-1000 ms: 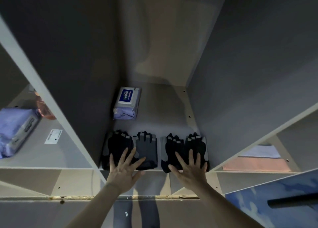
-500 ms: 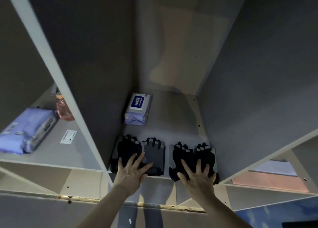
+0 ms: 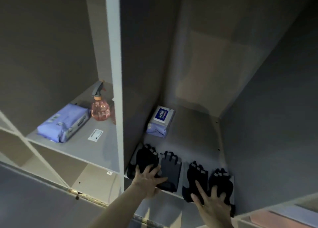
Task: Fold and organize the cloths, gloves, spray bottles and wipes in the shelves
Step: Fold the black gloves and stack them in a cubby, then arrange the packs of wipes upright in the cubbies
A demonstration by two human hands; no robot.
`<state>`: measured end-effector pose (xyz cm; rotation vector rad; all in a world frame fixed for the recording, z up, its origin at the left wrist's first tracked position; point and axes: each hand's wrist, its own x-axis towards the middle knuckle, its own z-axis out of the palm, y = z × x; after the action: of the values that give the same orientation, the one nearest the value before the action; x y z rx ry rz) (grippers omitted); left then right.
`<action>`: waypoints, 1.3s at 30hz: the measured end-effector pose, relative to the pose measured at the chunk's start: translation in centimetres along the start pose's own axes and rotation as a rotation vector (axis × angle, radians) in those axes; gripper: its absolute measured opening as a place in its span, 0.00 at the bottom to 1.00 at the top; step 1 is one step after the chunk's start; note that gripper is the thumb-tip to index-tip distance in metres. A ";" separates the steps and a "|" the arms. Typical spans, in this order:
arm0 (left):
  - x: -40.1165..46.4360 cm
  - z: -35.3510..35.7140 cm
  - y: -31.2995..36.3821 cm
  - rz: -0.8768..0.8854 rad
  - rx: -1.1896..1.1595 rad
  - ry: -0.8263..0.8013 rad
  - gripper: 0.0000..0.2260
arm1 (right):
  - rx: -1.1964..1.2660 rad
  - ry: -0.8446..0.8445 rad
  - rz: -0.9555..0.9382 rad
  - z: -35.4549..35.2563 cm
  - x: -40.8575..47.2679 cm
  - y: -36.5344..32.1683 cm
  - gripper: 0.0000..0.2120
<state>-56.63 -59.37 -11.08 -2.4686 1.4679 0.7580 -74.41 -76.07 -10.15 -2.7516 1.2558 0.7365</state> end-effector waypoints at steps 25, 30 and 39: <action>-0.7 -0.1 -0.2 -0.036 -0.110 0.064 0.23 | -0.157 0.029 -0.219 -0.8 1.3 1.7 0.64; -0.5 -1.5 -0.8 -0.019 -0.232 0.104 0.25 | -0.202 -0.025 -0.369 -5.0 1.2 1.7 0.58; 0.2 -7.1 -3.8 -0.165 -0.865 0.631 0.27 | 0.975 -0.214 -0.287 -14.5 5.6 -6.9 0.33</action>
<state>-50.90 -60.37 -5.50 -3.7011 1.1971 0.7112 -60.40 -78.49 -0.80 -1.9164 0.8173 0.2564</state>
